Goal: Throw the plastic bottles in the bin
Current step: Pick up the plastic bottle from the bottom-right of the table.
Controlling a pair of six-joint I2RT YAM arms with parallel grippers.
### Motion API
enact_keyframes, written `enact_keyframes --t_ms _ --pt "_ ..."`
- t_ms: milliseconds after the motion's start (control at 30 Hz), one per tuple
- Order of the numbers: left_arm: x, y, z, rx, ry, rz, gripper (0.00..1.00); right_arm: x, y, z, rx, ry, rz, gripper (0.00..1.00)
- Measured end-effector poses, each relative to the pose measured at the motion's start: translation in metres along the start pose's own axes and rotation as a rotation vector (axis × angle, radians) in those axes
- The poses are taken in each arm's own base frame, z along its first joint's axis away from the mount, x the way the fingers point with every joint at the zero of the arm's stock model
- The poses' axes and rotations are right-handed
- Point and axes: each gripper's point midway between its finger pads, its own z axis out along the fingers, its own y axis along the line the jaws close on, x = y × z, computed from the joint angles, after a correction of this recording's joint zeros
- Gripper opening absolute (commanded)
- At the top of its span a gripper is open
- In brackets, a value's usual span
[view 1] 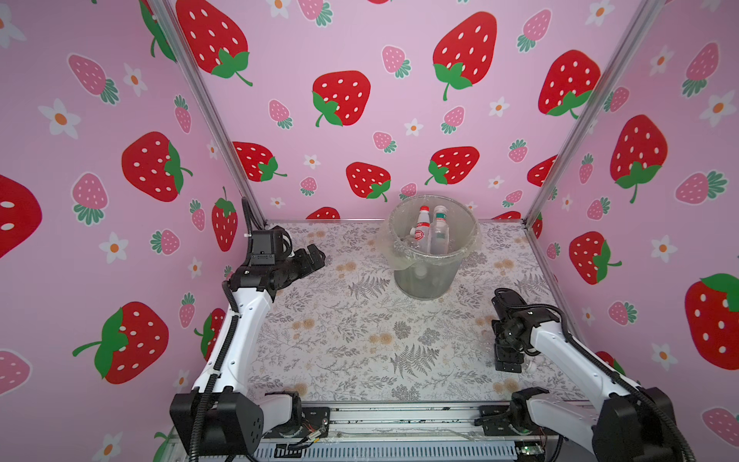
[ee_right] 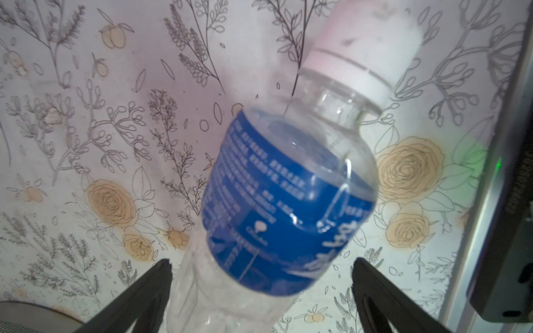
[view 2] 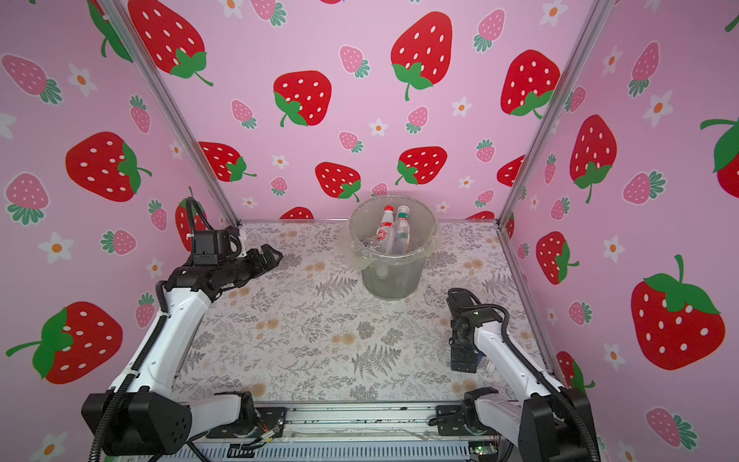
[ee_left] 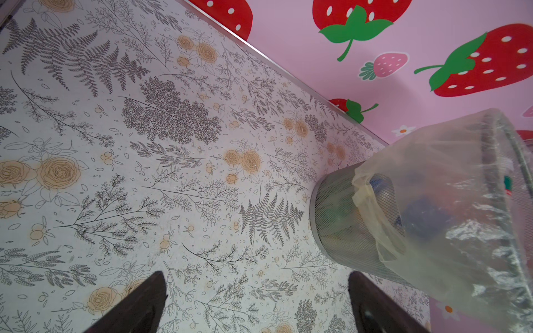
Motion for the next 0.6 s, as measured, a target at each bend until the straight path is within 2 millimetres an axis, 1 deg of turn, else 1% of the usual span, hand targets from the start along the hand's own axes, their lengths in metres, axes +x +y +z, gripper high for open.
enact_keyframes --t_ms 200,300,400,500,600 --pt "-0.001 0.001 0.000 -0.002 -0.002 -0.004 1.00 -0.006 0.005 0.013 0.018 0.006 0.059 0.99" --pt "-0.001 0.002 0.000 0.000 0.000 -0.009 1.00 -0.003 0.007 0.022 0.020 0.020 0.063 0.95" --pt "-0.001 0.003 0.001 0.001 0.005 -0.019 1.00 -0.001 0.003 0.031 0.028 0.032 0.056 0.91" --pt "-0.001 0.003 0.002 0.004 0.008 -0.026 1.00 -0.002 0.003 0.032 0.025 0.027 0.050 0.85" --pt "-0.001 0.003 0.002 0.005 0.008 -0.028 0.99 -0.005 0.004 0.031 0.016 0.013 0.046 0.81"
